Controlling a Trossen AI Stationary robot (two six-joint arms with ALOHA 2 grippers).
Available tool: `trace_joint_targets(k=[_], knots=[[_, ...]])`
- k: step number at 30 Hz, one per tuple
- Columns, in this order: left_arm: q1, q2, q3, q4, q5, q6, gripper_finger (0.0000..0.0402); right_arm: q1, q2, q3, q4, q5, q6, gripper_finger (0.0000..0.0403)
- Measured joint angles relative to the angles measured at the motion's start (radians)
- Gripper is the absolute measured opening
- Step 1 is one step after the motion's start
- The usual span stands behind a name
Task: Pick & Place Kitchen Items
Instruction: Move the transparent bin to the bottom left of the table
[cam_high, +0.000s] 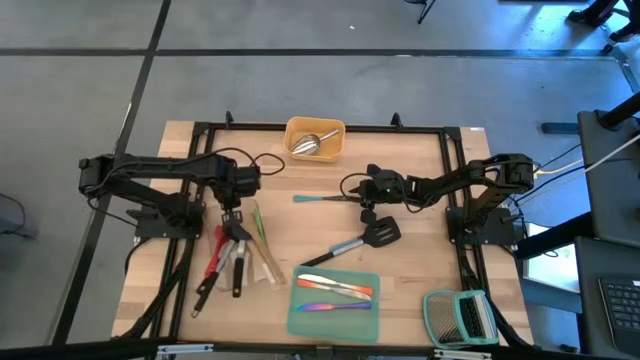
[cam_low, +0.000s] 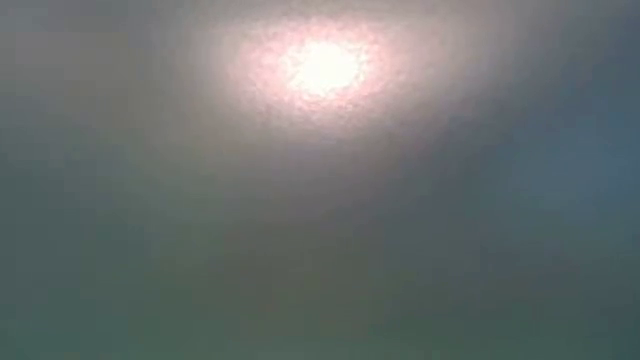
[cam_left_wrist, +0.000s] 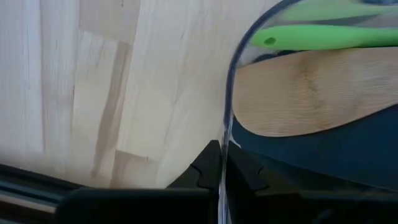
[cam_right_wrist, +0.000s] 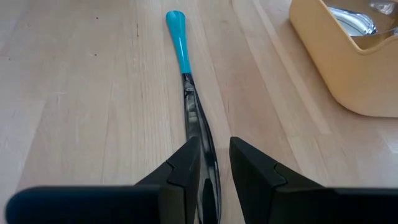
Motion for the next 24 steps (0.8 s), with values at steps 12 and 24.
trace_joint_targets(k=[12, 24], knots=[[-0.128, 0.002, -0.001, -0.061, 0.08, 0.09, 0.0003, 0.0, 0.0, 0.0, -0.006, 0.0, 0.0, 0.009], [-0.256, 0.002, -0.002, -0.066, 0.118, -0.077, 0.0003, 0.0, 0.0, 0.0, -0.007, 0.0, 0.003, 0.0089]])
